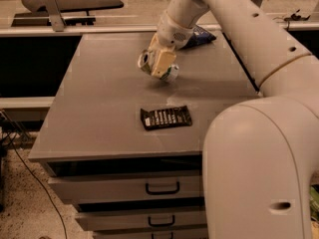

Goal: Knock 7up can over

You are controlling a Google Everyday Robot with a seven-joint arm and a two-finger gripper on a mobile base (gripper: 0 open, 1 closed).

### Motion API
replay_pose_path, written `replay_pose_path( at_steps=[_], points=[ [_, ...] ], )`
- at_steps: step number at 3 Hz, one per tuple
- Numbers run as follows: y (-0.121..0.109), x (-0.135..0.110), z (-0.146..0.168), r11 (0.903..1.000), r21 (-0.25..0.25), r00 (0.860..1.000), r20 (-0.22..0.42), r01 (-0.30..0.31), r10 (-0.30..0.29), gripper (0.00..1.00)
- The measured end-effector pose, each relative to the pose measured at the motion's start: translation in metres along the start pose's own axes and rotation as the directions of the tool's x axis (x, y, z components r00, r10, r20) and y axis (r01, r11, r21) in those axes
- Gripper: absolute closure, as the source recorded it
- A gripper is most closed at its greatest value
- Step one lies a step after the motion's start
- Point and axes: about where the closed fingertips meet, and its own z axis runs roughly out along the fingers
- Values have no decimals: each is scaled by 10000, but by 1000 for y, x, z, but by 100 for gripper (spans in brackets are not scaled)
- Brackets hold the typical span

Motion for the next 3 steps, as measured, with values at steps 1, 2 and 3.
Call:
replay_pose_path(
  at_steps=[1,2,3],
  points=[
    [10,-2,8,9970,-487,9976,-330,600,-616,61],
    [12,-4,12,9947,-592,9954,-412,840,-865,38],
    [13,-5,14,9931,-654,9939,-458,970,-1001,15]
  ],
)
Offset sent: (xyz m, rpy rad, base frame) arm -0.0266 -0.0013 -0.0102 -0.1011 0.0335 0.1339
